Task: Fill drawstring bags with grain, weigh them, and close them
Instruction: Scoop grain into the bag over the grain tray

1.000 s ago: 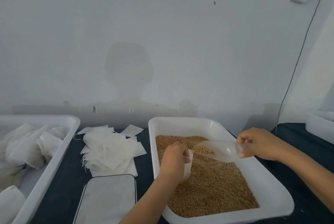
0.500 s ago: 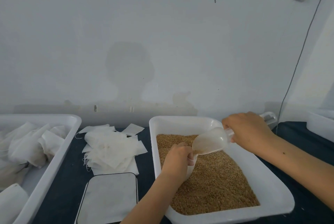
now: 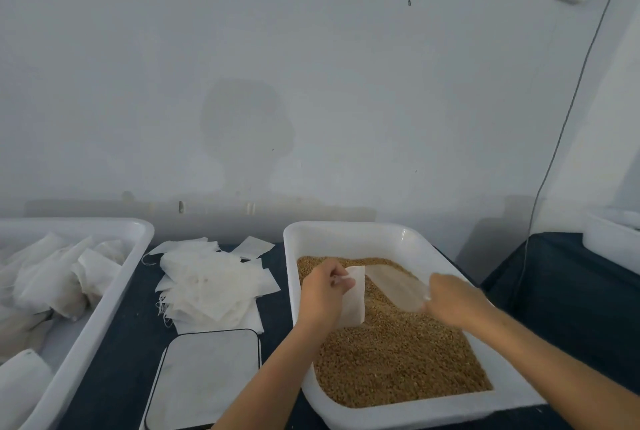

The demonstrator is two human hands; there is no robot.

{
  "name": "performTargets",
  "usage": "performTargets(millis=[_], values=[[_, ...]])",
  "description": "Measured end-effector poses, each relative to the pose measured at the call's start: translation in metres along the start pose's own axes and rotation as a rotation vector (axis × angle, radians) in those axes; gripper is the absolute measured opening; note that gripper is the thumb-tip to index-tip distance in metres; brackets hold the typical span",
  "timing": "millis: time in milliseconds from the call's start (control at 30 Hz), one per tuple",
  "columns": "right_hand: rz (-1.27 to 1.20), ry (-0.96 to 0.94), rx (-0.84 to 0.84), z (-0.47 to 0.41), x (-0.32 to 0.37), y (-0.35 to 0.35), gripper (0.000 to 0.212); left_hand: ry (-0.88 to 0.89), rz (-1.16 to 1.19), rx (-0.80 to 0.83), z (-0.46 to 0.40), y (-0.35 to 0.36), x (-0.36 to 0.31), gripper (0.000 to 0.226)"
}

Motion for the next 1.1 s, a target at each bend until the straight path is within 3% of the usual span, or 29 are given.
performTargets(millis=[133, 267, 333, 400, 500, 567, 700, 867, 967, 1100], values=[[-0.136, -0.004, 0.043, -0.006, 0.0, 0.043, 0.019, -0.011, 0.04, -0.026, -0.002, -0.001, 0.001, 0.024], [-0.043, 0.005, 0.078, -0.007, 0.006, 0.051, 0.022, 0.0, 0.073, -0.005, -0.002, -0.003, 0.0, 0.024], [-0.099, -0.031, 0.083, -0.011, 0.01, 0.044, 0.046, -0.009, 0.138, 0.043, -0.001, -0.004, -0.001, 0.023], [-0.394, -0.14, 0.125, -0.011, 0.019, 0.032, 0.058, -0.026, 0.258, 0.076, 0.0, -0.007, -0.002, 0.021], [-0.944, -0.251, 0.204, 0.001, 0.04, 0.016, 0.029, -0.022, 0.402, 0.074, 0.002, -0.016, -0.005, 0.021], [-1.04, -0.292, 0.065, 0.007, 0.053, 0.01, 0.004, 0.012, 0.452, 0.067, 0.006, -0.026, -0.009, 0.021], [-0.979, -0.424, -0.238, 0.018, 0.08, 0.002, 0.029, 0.129, 0.444, -0.003, 0.012, -0.061, -0.017, 0.02], [-0.531, -0.7, -0.55, 0.042, 0.125, -0.014, 0.019, 0.208, 0.424, -0.09, 0.025, -0.11, -0.016, 0.021], [-0.71, -0.693, -0.556, 0.049, 0.151, -0.017, 0.019, 0.248, 0.438, -0.129, 0.035, -0.136, -0.012, 0.022], [-1.049, -0.523, -0.347, 0.049, 0.187, 0.004, 0.025, 0.236, 0.195, -0.244, 0.045, -0.164, 0.006, 0.015]])
Point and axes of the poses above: each hand's wrist, its own z-axis away from the middle knuckle, its own y-axis out of the palm, x = y × z, the point moved 1 cm from there along -z, towards the middle knuckle, and after that the axes turned 10 degrees about -z, right-handed, at the moved point
